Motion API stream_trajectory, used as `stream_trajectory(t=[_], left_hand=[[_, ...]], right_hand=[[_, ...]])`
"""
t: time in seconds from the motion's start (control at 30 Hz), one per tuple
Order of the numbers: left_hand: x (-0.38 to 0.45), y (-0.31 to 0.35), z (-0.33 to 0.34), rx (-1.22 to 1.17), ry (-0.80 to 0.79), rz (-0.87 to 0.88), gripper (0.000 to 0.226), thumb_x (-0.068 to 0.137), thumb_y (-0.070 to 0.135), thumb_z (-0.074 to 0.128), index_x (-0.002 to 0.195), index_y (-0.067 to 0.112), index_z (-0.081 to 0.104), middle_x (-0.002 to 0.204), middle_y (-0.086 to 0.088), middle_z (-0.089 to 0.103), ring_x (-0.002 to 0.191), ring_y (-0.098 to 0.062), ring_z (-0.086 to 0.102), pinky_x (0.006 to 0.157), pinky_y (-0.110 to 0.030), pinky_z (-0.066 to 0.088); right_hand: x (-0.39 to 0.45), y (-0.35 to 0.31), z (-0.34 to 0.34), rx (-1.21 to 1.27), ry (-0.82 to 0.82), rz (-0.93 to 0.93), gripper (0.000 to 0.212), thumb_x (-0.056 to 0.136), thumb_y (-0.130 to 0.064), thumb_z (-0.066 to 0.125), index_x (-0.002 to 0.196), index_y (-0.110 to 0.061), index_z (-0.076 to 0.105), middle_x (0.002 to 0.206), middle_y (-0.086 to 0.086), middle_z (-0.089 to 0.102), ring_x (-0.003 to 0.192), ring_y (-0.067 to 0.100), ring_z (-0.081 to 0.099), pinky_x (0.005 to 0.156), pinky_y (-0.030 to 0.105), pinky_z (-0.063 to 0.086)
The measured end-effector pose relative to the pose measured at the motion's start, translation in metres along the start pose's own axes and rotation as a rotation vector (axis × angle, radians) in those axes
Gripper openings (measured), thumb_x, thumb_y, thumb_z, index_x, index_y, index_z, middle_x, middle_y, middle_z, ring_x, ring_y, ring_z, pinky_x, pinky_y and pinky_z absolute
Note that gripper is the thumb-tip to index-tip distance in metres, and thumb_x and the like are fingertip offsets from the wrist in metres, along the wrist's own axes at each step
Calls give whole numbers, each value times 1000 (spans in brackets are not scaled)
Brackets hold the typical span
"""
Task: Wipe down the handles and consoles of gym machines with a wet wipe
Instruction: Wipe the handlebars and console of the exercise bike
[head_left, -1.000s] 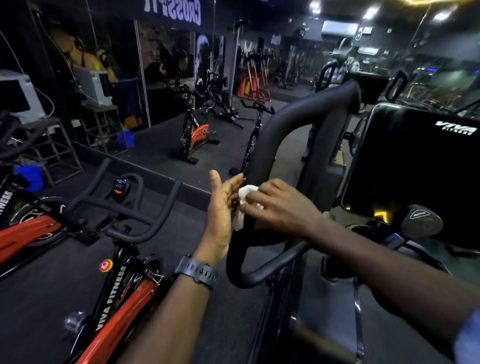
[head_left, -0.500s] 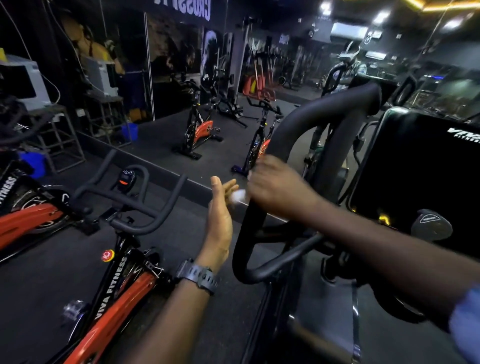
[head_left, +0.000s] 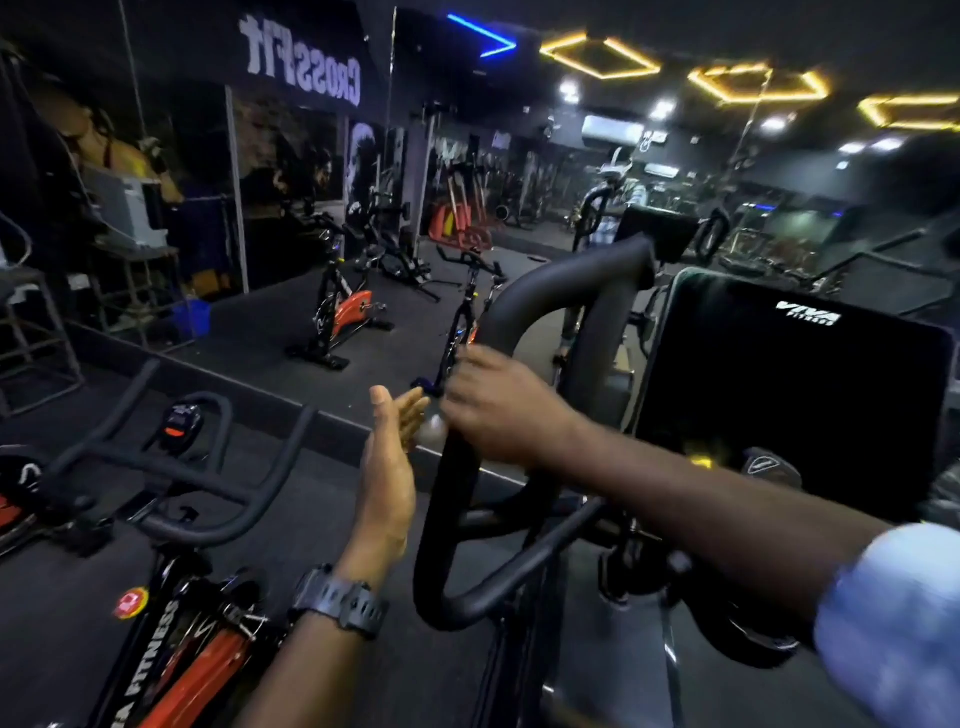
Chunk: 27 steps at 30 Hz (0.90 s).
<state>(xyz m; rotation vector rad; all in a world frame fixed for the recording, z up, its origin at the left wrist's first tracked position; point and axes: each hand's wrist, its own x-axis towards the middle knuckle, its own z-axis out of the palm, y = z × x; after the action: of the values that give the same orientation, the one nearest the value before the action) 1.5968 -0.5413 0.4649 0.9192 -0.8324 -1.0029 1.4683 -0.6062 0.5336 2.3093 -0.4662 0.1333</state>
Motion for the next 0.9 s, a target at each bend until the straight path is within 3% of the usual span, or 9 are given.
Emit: stream_trajectory(t=[0.13, 0.23, 0.33, 0.43, 0.53, 0.6, 0.67, 0.77, 0.9], left_hand=[[-4, 15, 23, 31, -109, 21, 78, 83, 74, 22, 131, 25, 59, 134, 6, 62, 127, -6, 56, 112, -26, 36], [-6, 20, 27, 37, -174, 29, 84, 86, 71, 20, 143, 18, 51, 137, 10, 58, 126, 1, 53, 108, -15, 36], [-8, 21, 28, 41, -196, 41, 81, 85, 69, 21, 141, 19, 51, 126, 15, 61, 113, 11, 56, 91, -5, 42], [-9, 22, 29, 22, -167, 32, 73, 85, 70, 23, 126, 25, 62, 122, 14, 69, 116, 2, 61, 96, -13, 45], [-12, 24, 32, 42, -172, 44, 59, 86, 69, 23, 107, 35, 66, 101, 21, 75, 102, 9, 66, 80, -5, 47], [-13, 25, 29, 32, -177, 39, 62, 85, 69, 23, 111, 33, 66, 107, 19, 74, 105, 8, 65, 88, -8, 47], [-13, 22, 24, 11, -179, 29, 75, 84, 69, 23, 129, 22, 60, 126, 11, 66, 118, 1, 60, 99, -15, 42], [-15, 19, 22, 26, -185, 33, 84, 85, 68, 22, 143, 15, 50, 135, 6, 59, 126, -4, 54, 98, -12, 40], [-16, 16, 32, 30, -141, 46, 86, 83, 71, 23, 142, 15, 52, 137, 5, 60, 127, -5, 54, 110, -21, 39]], right_hand=[[1, 86, -53, -120, 151, 455, 24, 83, -18, 42, 84, -12, 66, 84, 8, 66, 87, 28, 63, 105, 45, 38], [-31, 110, -67, -92, 233, 777, 22, 89, -17, 46, 78, -8, 63, 78, 14, 66, 73, 34, 60, 74, 43, 48], [-30, 100, -57, -129, 272, 891, 21, 90, -14, 46, 86, -8, 66, 86, 11, 66, 84, 32, 58, 91, 43, 41], [-1, 61, -33, -90, 222, 597, 28, 87, -13, 42, 96, -10, 68, 98, 8, 67, 101, 28, 60, 113, 46, 26], [-1, 25, -9, -71, 39, 161, 39, 93, -16, 36, 111, -10, 70, 113, 8, 69, 120, 27, 58, 117, 45, 22], [-17, 49, -23, -76, 154, 179, 39, 91, -12, 40, 117, -11, 69, 119, 7, 69, 122, 25, 59, 118, 44, 19], [-39, 90, -44, -143, 270, 479, 38, 87, -8, 49, 120, -14, 67, 121, 7, 69, 121, 26, 60, 119, 49, 20], [-61, 120, -65, -88, 404, 855, 37, 88, -8, 45, 119, -6, 65, 113, 15, 70, 112, 31, 63, 114, 52, 32], [-30, 53, -30, 30, 370, 314, 33, 87, 0, 46, 107, 1, 71, 112, 18, 70, 106, 33, 67, 104, 47, 45]])
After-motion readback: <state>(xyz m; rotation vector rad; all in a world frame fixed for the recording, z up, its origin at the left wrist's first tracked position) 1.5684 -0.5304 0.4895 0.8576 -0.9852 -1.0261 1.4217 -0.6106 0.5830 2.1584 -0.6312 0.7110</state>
